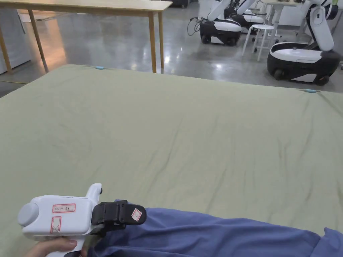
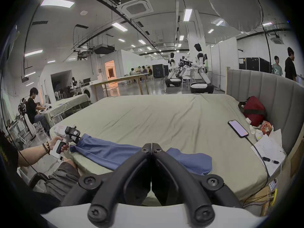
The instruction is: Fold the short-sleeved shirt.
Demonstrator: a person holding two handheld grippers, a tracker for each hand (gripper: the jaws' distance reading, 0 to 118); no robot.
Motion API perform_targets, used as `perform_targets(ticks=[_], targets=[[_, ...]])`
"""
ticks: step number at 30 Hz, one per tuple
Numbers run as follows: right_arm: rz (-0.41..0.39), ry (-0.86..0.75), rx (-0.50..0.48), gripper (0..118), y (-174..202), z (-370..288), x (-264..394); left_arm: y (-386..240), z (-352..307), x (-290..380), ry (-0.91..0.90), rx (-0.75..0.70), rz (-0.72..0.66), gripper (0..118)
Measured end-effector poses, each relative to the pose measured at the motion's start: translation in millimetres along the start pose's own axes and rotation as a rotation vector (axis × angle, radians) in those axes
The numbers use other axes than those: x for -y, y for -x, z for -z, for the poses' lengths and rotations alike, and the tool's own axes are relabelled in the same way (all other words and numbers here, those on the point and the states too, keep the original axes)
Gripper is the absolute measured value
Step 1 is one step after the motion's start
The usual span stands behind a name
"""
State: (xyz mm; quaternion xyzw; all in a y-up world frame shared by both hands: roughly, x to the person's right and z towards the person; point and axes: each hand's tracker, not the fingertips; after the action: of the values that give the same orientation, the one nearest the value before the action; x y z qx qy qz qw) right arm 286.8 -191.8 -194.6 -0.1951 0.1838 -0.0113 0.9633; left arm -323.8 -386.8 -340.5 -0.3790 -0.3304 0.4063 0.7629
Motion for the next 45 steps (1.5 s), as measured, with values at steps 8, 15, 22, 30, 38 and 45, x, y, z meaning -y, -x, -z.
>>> perform_targets(ticks=[8,15,22,30,38,45], targets=[[0.022,0.017,0.018,0,-2,2,3,13,-1,1,0.023,-0.163,0.060,9],[0.036,0.031,0.038,0,-5,4,4,17,-16,-6,-0.016,-0.176,0.065,8],[0.039,0.022,0.043,0,-7,3,0,22,-70,-23,-0.119,-0.278,0.074,7],[0.037,0.022,0.046,0,2,5,-5,38,-182,-61,-0.273,-0.564,0.005,7],[0.034,0.042,0.037,0,11,16,-6,-26,-156,-62,-0.233,-0.291,0.087,7],[0.030,0.055,0.022,0,15,22,-6,-97,-72,-33,-0.144,-0.149,0.107,7]])
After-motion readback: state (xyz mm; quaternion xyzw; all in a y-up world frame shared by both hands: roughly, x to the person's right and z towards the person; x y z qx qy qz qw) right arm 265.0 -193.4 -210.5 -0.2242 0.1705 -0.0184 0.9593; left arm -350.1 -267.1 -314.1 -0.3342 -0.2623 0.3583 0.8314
